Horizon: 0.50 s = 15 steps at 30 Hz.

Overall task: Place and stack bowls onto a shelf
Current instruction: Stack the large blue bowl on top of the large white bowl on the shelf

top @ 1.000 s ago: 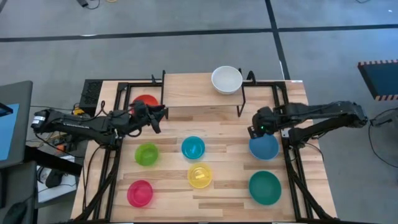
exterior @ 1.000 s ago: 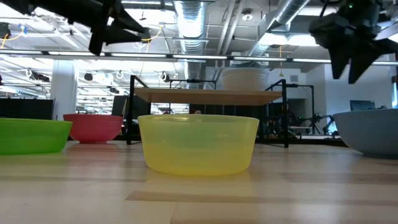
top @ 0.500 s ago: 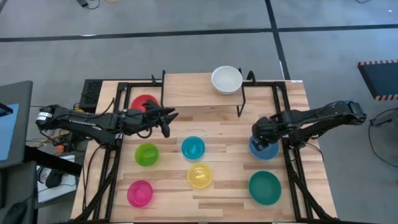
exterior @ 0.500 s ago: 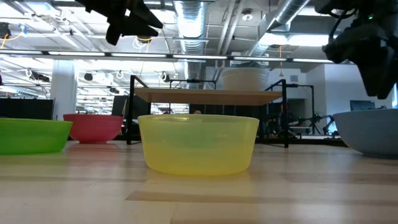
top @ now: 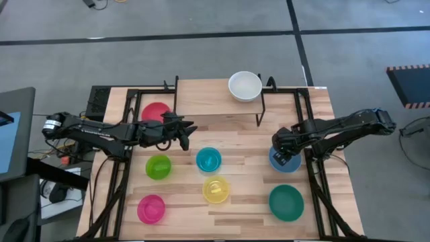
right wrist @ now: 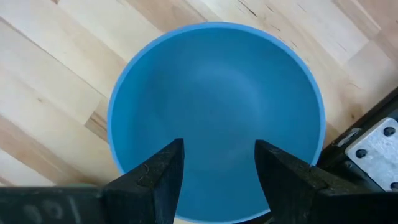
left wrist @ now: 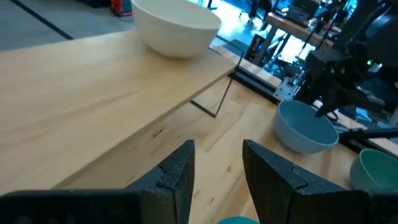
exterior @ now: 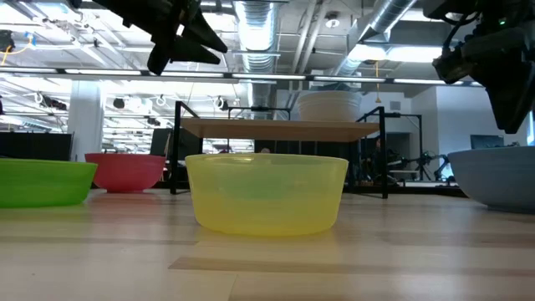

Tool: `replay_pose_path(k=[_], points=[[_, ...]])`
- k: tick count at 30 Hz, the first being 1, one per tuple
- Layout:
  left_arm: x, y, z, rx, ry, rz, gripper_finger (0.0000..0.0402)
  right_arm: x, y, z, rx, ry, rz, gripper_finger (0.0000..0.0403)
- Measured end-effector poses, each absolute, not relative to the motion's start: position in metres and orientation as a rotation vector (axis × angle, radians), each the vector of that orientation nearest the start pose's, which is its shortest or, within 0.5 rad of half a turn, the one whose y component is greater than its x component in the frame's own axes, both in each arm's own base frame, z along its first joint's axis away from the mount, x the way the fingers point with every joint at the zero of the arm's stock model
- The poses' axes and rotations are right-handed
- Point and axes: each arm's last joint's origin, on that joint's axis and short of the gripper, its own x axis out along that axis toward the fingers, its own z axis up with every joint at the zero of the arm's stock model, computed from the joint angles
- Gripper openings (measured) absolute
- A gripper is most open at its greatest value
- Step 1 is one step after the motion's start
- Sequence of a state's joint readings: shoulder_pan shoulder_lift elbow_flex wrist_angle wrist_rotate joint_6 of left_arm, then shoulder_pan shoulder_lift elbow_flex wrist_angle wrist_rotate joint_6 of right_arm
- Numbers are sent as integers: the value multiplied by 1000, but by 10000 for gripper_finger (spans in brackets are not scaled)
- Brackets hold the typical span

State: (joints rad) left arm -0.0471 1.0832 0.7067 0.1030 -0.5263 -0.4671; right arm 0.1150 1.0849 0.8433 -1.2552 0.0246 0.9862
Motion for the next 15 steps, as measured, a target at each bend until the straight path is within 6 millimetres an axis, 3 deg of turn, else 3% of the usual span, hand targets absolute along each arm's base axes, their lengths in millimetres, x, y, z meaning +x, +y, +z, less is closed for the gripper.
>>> replay_pose_path(k=[15], points=[[237,4,284,-329,94,513,205,147,0,240,685,1433,-793,213]])
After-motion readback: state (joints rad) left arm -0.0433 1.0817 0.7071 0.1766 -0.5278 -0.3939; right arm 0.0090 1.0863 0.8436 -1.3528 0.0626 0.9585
